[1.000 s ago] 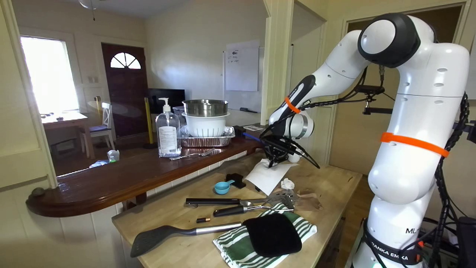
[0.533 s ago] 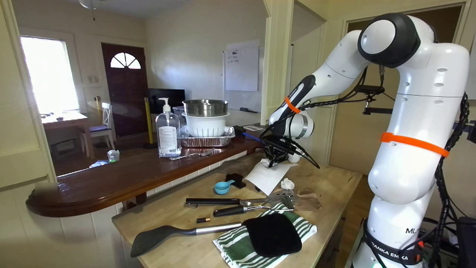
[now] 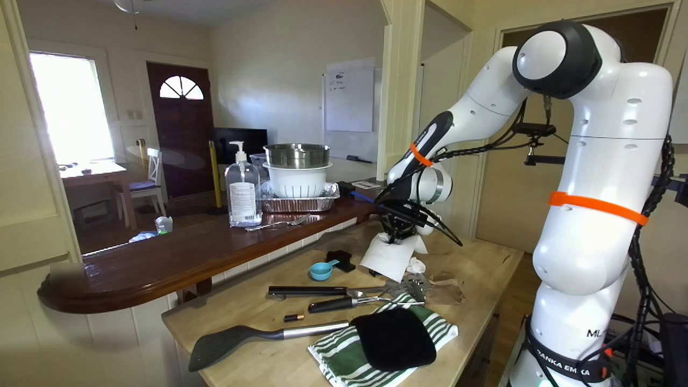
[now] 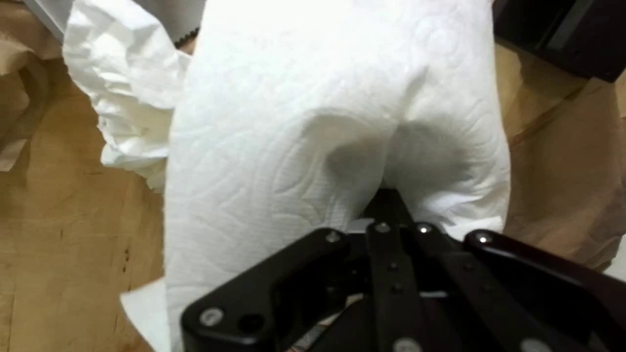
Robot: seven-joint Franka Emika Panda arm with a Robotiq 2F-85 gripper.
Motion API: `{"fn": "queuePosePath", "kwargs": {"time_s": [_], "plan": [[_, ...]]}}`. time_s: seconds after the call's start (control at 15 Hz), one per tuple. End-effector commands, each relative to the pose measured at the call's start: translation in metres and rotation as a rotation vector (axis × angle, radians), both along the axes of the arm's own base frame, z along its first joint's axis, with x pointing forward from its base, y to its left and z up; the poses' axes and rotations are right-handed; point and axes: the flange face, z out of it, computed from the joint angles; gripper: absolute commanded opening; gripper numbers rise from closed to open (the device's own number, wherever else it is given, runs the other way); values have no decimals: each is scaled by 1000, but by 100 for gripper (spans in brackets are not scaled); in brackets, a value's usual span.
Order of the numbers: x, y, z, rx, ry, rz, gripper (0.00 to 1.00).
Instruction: Put the paper towel in the cup
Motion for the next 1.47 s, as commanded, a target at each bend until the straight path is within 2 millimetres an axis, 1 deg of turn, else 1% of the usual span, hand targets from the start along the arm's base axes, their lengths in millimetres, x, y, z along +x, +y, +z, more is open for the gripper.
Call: {"fn": "queuePosePath", "kwargs": {"time_s": [0.0,0.4,0.67,0.93,1.27,1.4], "plan": [[0,0,-12,4,24,10,0],[0,-1,-20,3,55,28,0],[3,-3,-16,-40,64,149,0],[3,-1,-20,-74,79,294,0],[4,-1,-23,-90,80,387,0],[4,-2,-22,-91,79,403,0]]}}
